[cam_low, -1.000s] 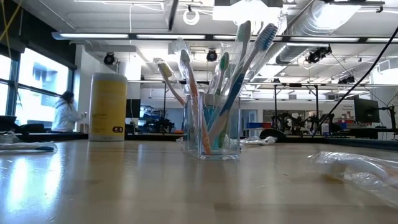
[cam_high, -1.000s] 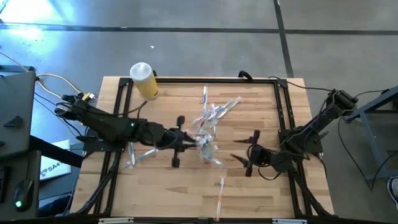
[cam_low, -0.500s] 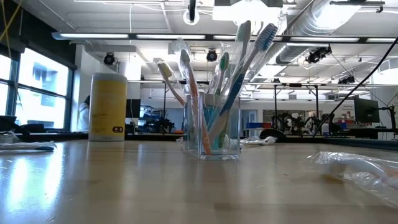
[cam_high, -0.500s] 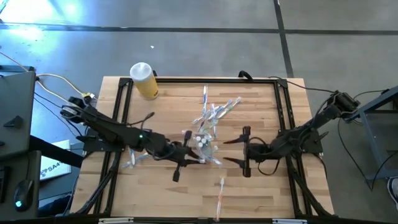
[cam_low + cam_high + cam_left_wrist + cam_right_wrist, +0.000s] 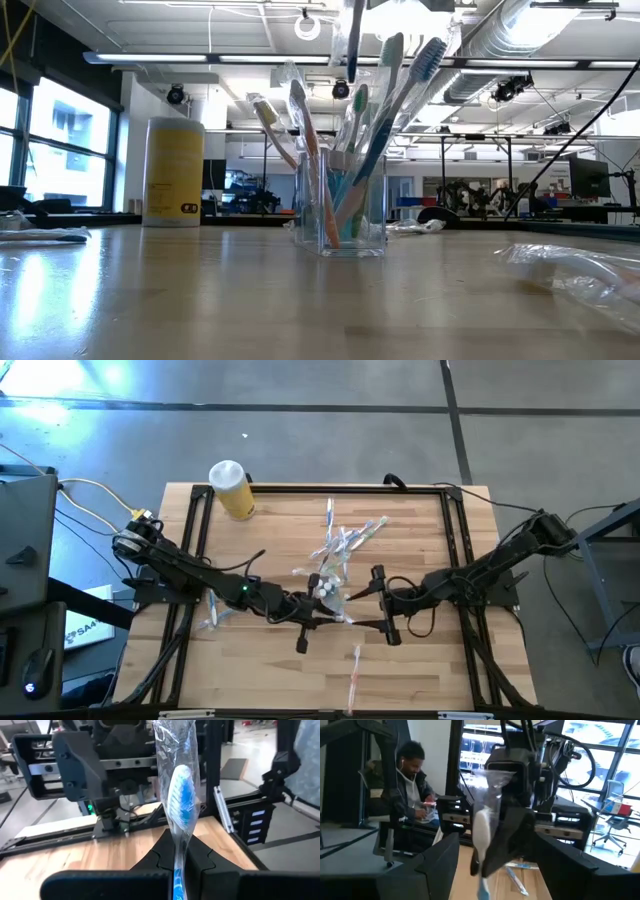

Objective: Pick & Place toothbrushing station
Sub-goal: Put the blue toothbrush into the transparent organizer

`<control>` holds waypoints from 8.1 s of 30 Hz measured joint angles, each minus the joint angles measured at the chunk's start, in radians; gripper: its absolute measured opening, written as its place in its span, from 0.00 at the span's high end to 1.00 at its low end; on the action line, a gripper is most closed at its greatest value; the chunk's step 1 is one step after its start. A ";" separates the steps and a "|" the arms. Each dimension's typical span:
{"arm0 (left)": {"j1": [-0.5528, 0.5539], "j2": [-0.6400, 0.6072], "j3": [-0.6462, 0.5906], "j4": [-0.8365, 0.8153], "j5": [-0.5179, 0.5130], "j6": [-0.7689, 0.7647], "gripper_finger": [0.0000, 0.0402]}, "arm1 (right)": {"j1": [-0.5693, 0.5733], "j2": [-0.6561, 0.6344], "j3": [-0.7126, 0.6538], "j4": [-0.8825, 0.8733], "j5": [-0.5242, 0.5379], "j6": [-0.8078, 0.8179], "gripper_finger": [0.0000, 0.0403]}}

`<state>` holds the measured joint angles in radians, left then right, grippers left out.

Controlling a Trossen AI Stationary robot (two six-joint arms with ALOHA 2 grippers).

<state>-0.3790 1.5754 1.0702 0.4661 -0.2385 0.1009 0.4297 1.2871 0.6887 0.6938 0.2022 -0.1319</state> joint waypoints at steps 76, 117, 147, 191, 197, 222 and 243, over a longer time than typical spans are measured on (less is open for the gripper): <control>-0.124 -0.161 0.001 -0.311 -0.514 -0.027 0.50 | 0.024 0.006 0.070 -0.160 0.081 -0.128 0.90; -0.257 -0.174 0.000 -0.728 -0.712 -0.425 0.50 | -0.223 0.338 0.063 -0.045 -0.131 0.193 0.82; -0.255 -0.217 0.081 -1.684 -0.239 -1.642 0.50 | -0.027 -0.002 0.062 -0.282 0.062 -0.029 0.32; -0.171 -0.354 -0.599 -1.358 0.255 -2.265 0.55 | -0.011 -0.001 0.062 -0.399 -0.054 0.087 0.34; -0.137 -0.349 -0.568 -1.349 0.204 -2.123 0.77 | -0.011 -0.001 0.062 -0.399 -0.053 0.087 0.34; -0.198 -0.339 0.022 -1.509 -0.597 -1.432 0.91 | -0.011 -0.001 0.063 -0.344 -0.044 0.083 0.34; -0.253 -0.042 0.171 -0.578 -0.611 -0.247 0.91 | -0.011 0.000 0.063 -0.040 -0.044 -0.099 0.34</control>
<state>-0.6325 1.5333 1.2415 -0.1115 -0.8494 -0.1461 0.4187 1.2869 0.7517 0.6539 0.1584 -0.2310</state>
